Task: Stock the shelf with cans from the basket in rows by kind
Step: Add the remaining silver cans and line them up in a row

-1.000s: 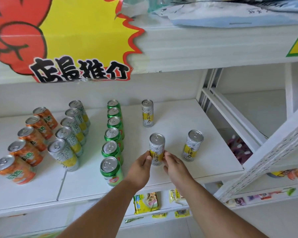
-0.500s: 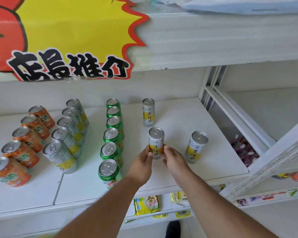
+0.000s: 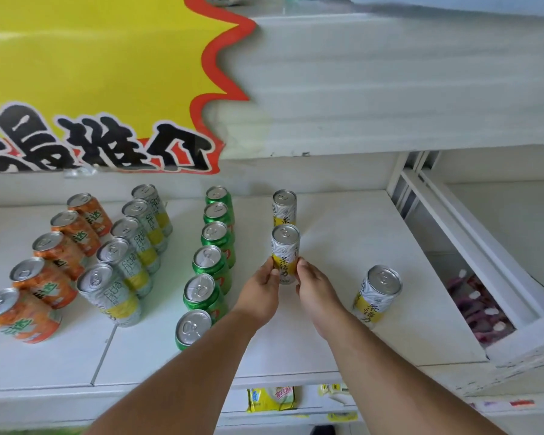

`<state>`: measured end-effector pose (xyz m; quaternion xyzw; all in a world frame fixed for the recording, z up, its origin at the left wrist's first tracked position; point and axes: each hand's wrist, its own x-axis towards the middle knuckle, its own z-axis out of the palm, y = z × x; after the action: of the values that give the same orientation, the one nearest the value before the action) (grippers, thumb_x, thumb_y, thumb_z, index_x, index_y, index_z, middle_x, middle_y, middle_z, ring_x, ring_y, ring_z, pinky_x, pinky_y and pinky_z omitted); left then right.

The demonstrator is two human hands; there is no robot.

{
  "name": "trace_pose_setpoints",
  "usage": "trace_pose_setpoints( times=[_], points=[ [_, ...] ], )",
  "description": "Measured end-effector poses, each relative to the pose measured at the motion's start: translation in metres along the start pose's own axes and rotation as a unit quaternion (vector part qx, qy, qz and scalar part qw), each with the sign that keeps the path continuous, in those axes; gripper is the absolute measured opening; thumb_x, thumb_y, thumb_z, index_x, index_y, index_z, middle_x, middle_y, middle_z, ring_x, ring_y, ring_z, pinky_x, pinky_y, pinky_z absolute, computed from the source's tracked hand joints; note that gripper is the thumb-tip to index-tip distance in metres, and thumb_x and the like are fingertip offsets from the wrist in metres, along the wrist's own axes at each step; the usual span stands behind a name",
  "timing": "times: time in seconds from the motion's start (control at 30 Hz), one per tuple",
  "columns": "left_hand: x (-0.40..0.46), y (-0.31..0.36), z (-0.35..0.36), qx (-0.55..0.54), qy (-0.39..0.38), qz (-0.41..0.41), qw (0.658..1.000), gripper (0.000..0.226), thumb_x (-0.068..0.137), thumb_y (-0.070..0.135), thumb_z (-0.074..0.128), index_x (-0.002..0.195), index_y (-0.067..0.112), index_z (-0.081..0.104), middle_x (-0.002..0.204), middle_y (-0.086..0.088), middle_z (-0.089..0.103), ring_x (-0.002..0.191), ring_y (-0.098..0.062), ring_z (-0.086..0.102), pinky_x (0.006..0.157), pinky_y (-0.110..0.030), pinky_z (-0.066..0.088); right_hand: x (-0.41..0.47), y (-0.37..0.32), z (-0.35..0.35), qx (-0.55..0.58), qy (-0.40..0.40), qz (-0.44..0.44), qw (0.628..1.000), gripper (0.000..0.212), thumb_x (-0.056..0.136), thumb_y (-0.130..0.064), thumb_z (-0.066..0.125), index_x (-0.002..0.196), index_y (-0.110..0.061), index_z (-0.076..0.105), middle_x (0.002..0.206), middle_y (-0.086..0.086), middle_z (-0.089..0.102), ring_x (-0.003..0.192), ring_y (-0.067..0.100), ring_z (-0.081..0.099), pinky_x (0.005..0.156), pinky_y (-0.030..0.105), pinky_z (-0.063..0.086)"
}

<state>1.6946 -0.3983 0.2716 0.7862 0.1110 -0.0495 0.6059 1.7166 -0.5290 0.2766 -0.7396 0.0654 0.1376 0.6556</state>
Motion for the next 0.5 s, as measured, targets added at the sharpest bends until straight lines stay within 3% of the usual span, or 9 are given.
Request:
trace_pose_setpoints(
  times=[0.1,0.23,0.33,0.4,0.5],
  points=[
    [0.012,0.004,0.002,0.005,0.002,-0.008,1.000,0.052,0.096,0.046,0.040,0.148,0.042,0.041,0.145,0.014,0.053,0.135,-0.007,0.047,0.116,-0.041,0.038,0.011,-0.010,-0.001,-0.007,0.005,0.005,1.000,0.039,0.110,-0.040,0.036,0.129,-0.026,0.066,0.129,0.000,0.070,0.111,0.013,0.060,0.102,0.034,0.046],
    [0.030,0.004,0.006,0.014,0.007,-0.019,1.000,0.061,0.087,0.059,0.038,0.147,0.045,0.040,0.144,0.013,0.055,0.135,-0.008,0.048,0.115,-0.043,0.040,0.022,-0.021,-0.006,-0.010,0.009,0.005,1.000,0.036,0.112,-0.036,0.034,0.123,-0.025,0.066,0.097,-0.007,0.064,0.095,0.013,0.055,0.080,0.026,0.042],
    [0.034,0.013,0.007,0.006,0.012,-0.018,1.000,0.052,0.094,0.049,0.039,0.146,0.044,0.044,0.141,0.012,0.057,0.132,-0.010,0.050,0.113,-0.042,0.041,0.029,-0.026,-0.007,-0.007,0.001,0.002,1.000,0.040,0.112,-0.034,0.033,0.133,-0.020,0.064,0.116,-0.004,0.063,0.110,0.013,0.055,0.093,0.024,0.036],
    [0.036,0.018,0.006,-0.004,0.011,-0.017,1.000,0.046,0.100,0.040,0.041,0.146,0.040,0.045,0.139,0.011,0.058,0.131,-0.010,0.050,0.114,-0.042,0.041,0.031,-0.028,-0.007,-0.007,-0.003,0.000,1.000,0.041,0.112,-0.033,0.032,0.136,-0.018,0.063,0.119,-0.003,0.062,0.112,0.013,0.054,0.095,0.024,0.035],
    [0.041,0.019,0.006,0.000,0.001,-0.023,1.000,0.052,0.096,0.046,0.041,0.147,0.041,0.043,0.142,0.011,0.056,0.133,-0.009,0.049,0.115,-0.043,0.039,0.034,-0.031,-0.006,-0.012,-0.003,0.001,1.000,0.042,0.112,-0.033,0.032,0.134,-0.017,0.063,0.120,-0.001,0.062,0.112,0.014,0.054,0.094,0.025,0.035]
  ],
)
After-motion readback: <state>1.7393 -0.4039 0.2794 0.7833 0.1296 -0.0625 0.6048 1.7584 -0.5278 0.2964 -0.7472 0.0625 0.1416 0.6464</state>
